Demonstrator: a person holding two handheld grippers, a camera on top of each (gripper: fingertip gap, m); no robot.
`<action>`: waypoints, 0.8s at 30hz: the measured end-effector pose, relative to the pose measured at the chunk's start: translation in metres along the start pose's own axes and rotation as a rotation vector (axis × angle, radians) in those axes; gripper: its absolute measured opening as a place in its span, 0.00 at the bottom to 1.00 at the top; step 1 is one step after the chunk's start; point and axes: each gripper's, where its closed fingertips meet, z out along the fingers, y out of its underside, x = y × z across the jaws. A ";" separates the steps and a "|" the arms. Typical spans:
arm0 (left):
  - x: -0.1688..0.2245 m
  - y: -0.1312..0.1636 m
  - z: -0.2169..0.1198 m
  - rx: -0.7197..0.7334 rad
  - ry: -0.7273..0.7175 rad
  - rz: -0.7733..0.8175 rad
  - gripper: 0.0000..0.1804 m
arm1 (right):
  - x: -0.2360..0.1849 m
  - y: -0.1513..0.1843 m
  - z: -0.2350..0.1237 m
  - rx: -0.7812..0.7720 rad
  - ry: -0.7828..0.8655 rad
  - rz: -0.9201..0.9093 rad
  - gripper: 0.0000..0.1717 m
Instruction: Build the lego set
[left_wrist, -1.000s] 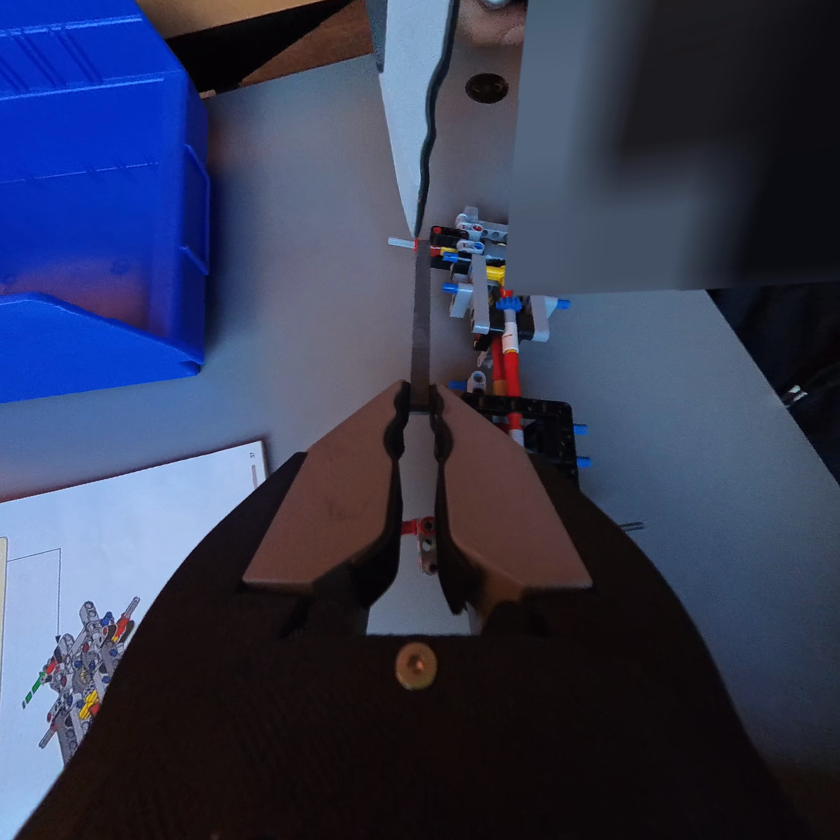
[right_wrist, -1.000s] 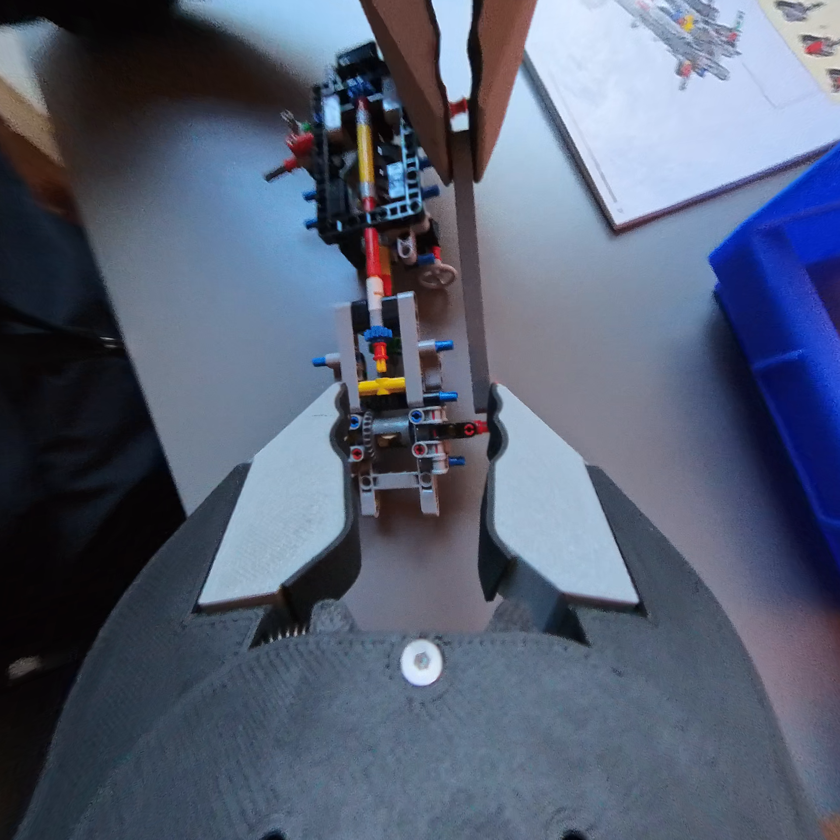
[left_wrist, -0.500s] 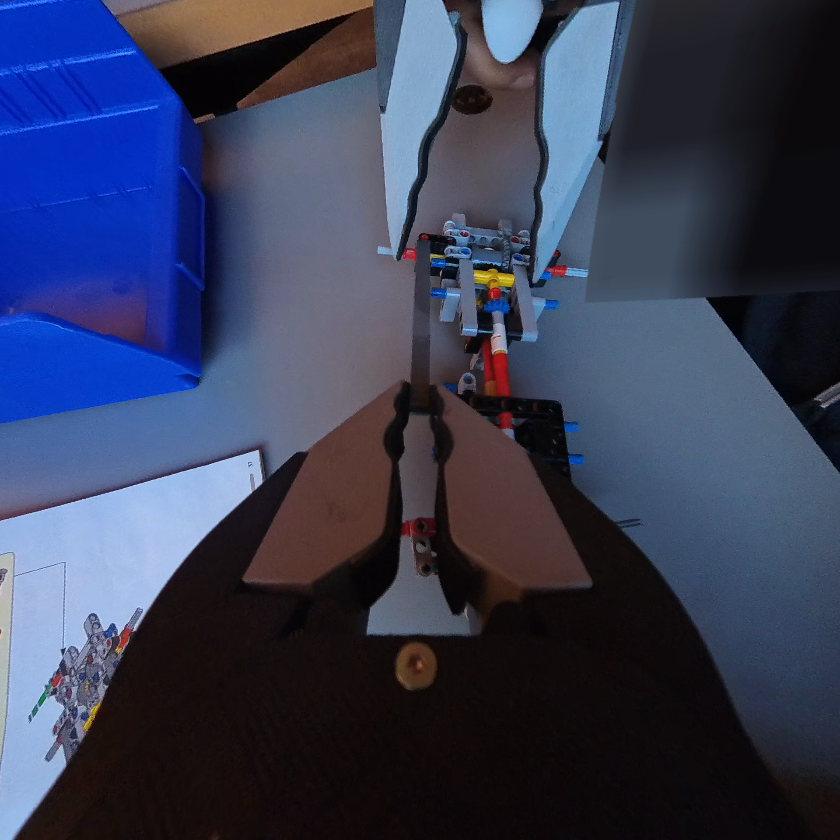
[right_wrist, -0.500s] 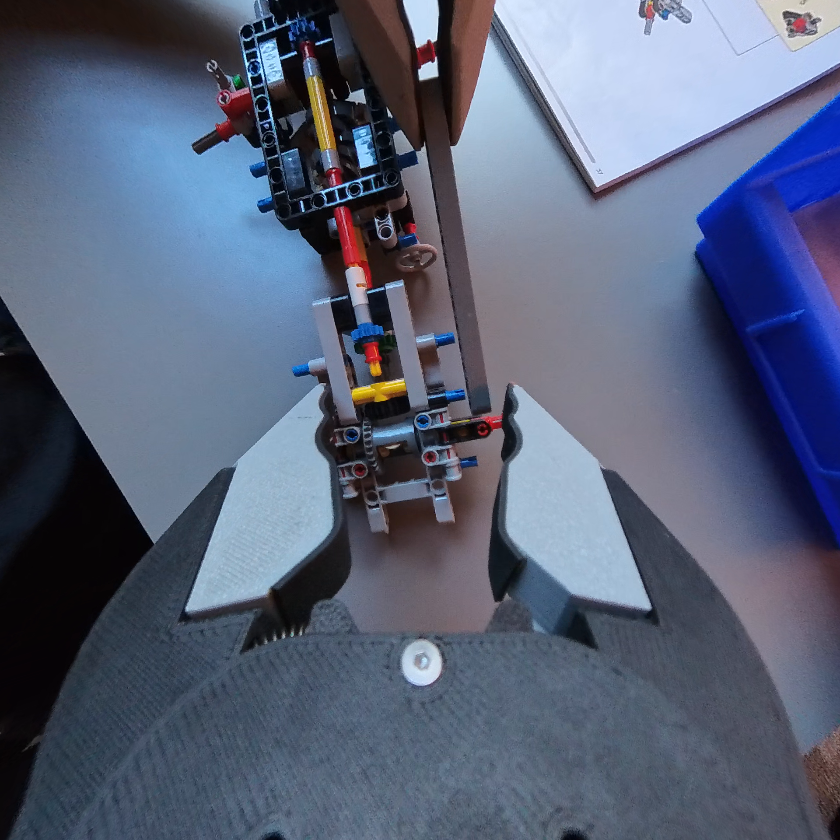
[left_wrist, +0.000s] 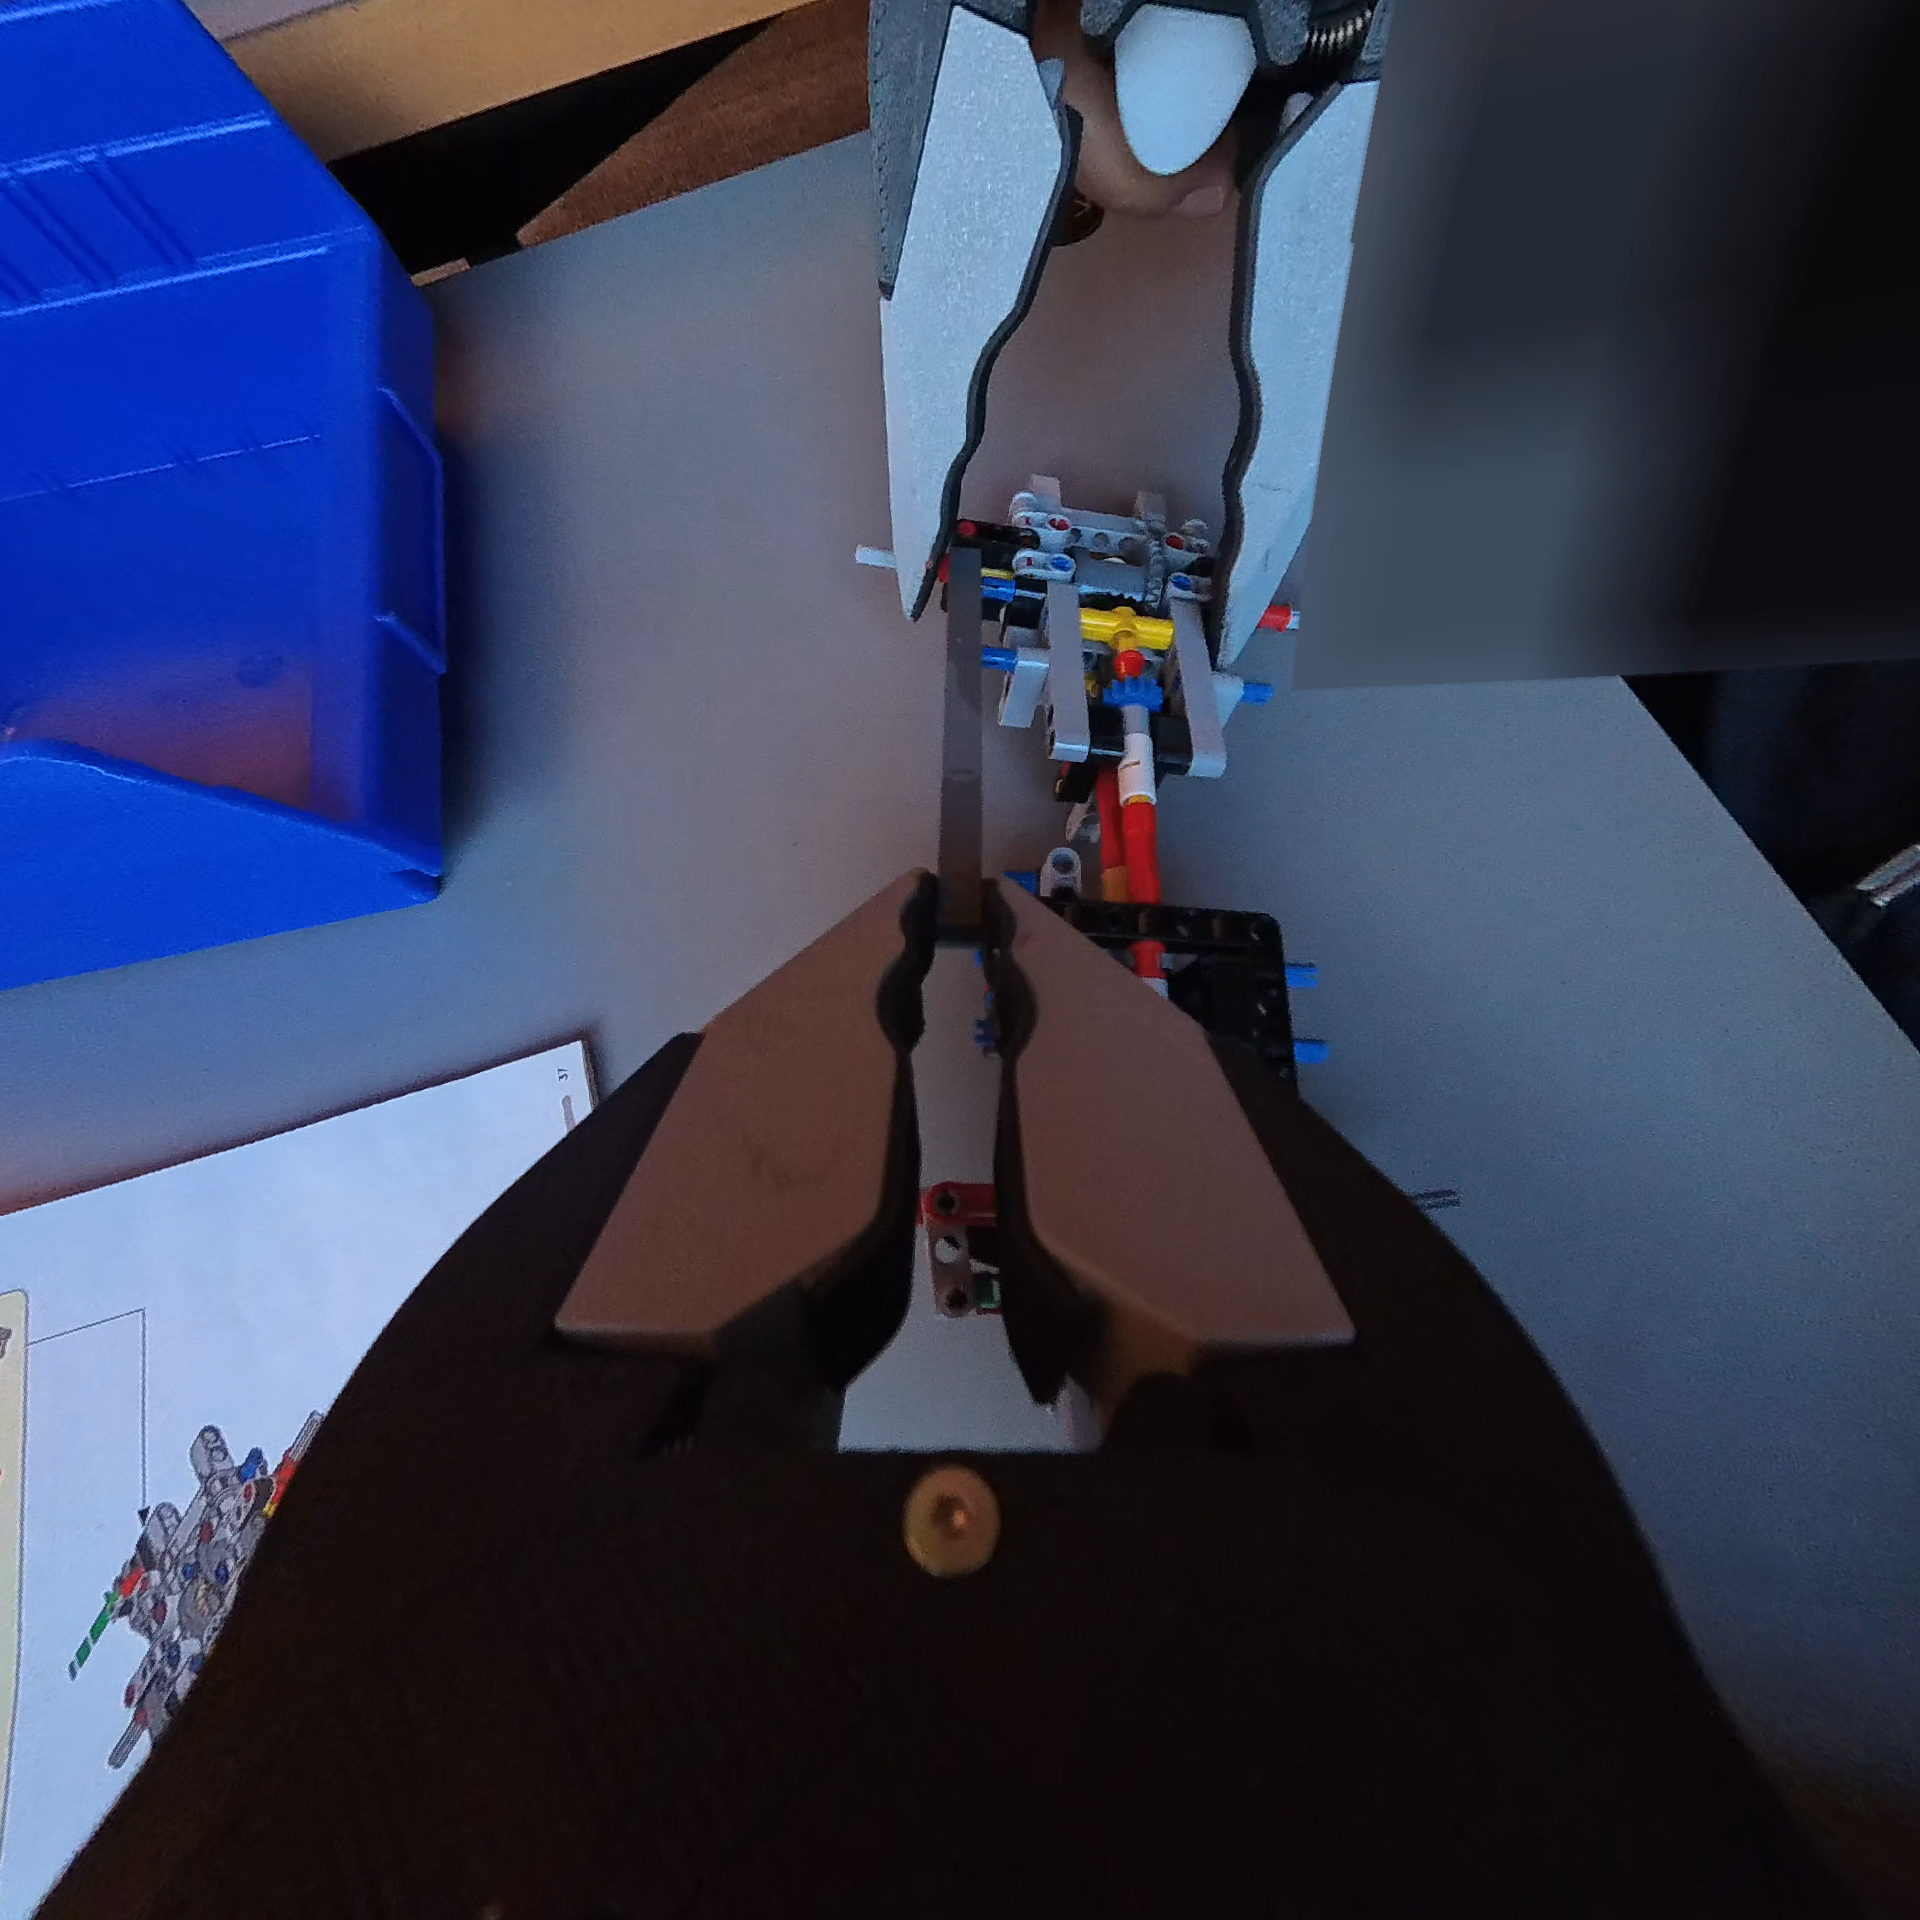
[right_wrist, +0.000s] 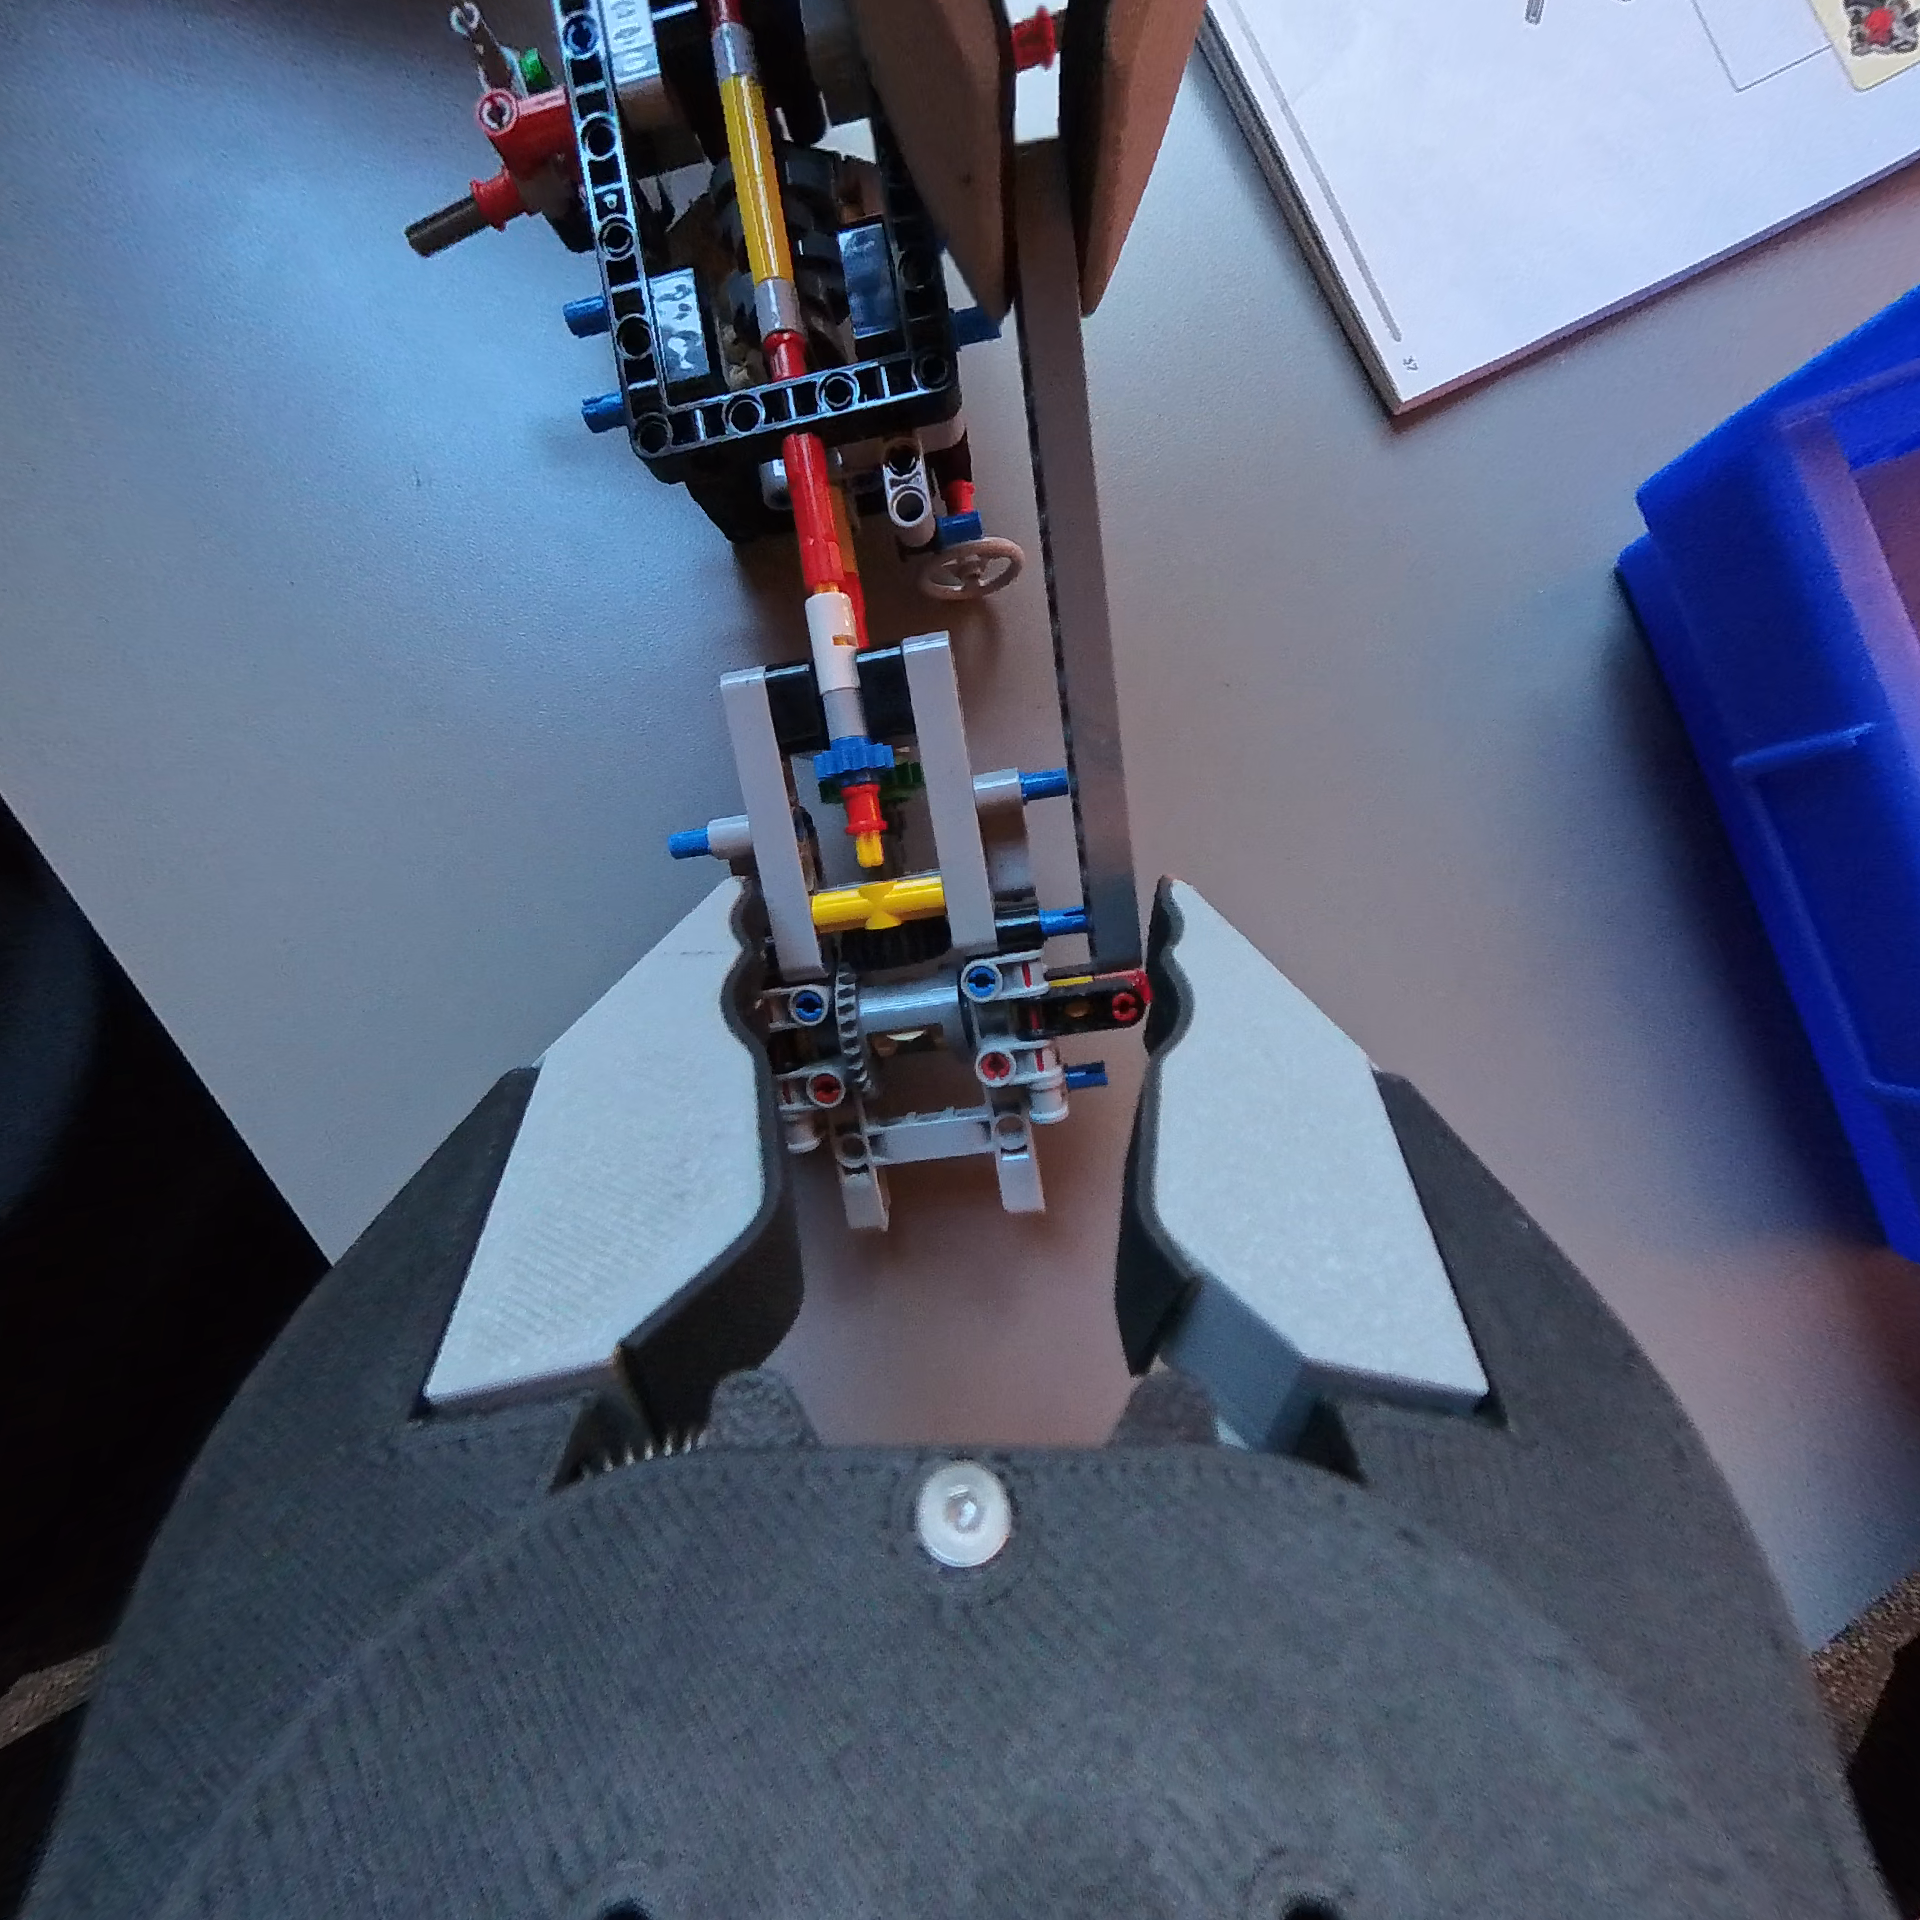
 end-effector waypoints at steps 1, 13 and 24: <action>0.000 0.000 0.000 -0.001 0.001 0.002 0.04 | 0.000 0.000 0.000 -0.002 0.002 -0.001 0.41; 0.003 0.000 0.001 -0.009 0.000 0.024 0.03 | -0.005 0.000 -0.002 -0.023 0.014 0.001 0.42; 0.006 -0.002 0.002 -0.009 0.006 0.042 0.03 | -0.009 0.005 -0.002 -0.065 0.044 -0.007 0.43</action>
